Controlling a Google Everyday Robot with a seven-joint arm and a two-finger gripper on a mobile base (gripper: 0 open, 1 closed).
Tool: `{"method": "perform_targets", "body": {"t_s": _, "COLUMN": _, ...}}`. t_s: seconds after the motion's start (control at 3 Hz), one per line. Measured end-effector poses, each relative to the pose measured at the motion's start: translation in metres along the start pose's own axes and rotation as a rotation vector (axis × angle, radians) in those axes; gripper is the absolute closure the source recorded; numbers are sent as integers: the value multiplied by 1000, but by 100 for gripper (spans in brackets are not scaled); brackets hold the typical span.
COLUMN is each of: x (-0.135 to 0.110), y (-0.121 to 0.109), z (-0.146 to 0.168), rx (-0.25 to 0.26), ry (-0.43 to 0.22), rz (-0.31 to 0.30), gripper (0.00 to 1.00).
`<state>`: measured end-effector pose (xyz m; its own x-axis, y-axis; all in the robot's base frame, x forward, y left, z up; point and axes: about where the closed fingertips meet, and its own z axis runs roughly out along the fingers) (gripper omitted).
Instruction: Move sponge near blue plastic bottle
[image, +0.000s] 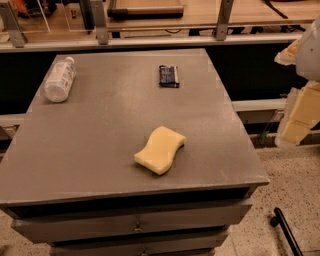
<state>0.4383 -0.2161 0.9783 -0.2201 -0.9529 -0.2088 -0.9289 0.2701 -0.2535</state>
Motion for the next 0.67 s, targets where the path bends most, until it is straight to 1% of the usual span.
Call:
{"method": "perform_targets", "body": {"t_s": 0.33, "x": -2, "y": 0, "z": 1, "rx": -2, "ry": -6, "rz": -1, "gripper": 0}}
{"method": "perform_targets", "body": {"t_s": 0.67, "x": -8, "y": 1, "z": 3, "rx": -10, "ry": -29, "rz": -3, "gripper": 0}}
